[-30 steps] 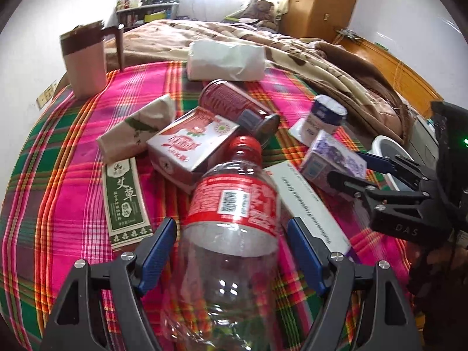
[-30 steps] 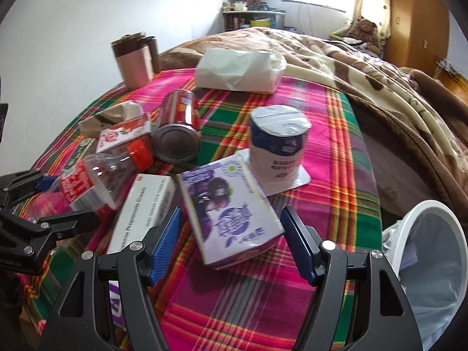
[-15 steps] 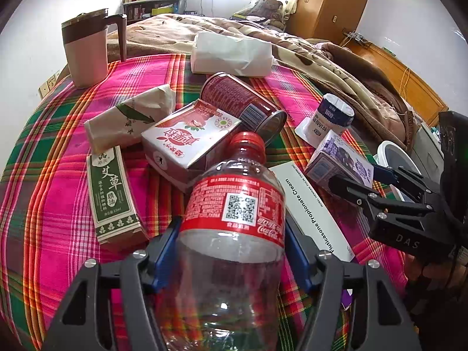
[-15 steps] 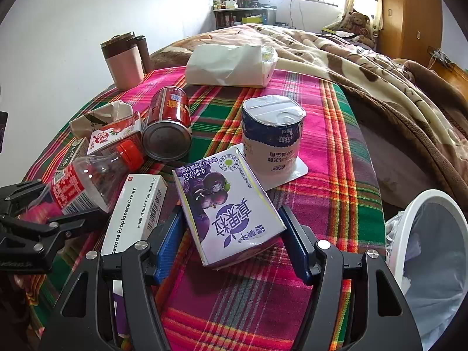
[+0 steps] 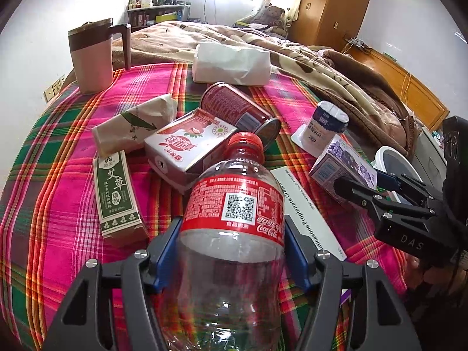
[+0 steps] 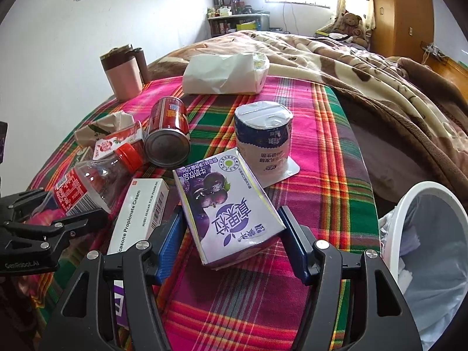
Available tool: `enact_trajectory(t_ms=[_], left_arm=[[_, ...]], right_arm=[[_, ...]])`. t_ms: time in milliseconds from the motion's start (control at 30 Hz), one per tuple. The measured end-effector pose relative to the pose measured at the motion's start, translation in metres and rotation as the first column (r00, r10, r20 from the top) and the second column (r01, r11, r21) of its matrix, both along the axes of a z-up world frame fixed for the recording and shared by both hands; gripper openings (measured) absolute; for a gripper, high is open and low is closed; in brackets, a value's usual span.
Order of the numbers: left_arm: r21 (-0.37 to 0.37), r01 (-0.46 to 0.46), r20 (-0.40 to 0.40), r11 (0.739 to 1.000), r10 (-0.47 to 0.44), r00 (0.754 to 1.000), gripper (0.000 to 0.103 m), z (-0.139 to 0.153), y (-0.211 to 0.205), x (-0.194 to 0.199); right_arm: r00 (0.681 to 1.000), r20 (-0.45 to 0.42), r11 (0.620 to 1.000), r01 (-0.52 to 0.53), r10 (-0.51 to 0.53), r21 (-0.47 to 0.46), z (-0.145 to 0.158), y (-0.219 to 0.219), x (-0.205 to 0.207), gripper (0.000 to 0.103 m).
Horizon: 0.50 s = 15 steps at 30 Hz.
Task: Collect trash
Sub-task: 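Lift the bottle and juice box and carry both over the white bin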
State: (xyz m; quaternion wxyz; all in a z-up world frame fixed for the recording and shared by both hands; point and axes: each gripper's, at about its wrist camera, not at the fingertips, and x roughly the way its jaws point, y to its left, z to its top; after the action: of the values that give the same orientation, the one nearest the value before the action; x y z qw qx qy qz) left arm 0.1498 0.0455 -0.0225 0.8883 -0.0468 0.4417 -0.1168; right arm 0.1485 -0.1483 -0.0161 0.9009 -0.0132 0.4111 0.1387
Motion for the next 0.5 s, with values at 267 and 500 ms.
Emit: enact_trajectory(t_ms=[267, 500], left_arm=[[-0.002, 0.006, 0.035, 1.000, -0.006, 0.999, 0.067, 0.015, -0.007, -0.007], [-0.010, 0.031, 0.076, 0.999, -0.030, 0.997, 0.067, 0.030, -0.020, -0.012]], right_arm=[[1.000, 0.025, 0.999, 0.012, -0.013, 0.032, 0.008, -0.006, -0.007, 0.064], [0.997, 0.060, 0.997, 0.045, -0.048, 0.056, 0.022, -0.020, -0.017, 0.064]])
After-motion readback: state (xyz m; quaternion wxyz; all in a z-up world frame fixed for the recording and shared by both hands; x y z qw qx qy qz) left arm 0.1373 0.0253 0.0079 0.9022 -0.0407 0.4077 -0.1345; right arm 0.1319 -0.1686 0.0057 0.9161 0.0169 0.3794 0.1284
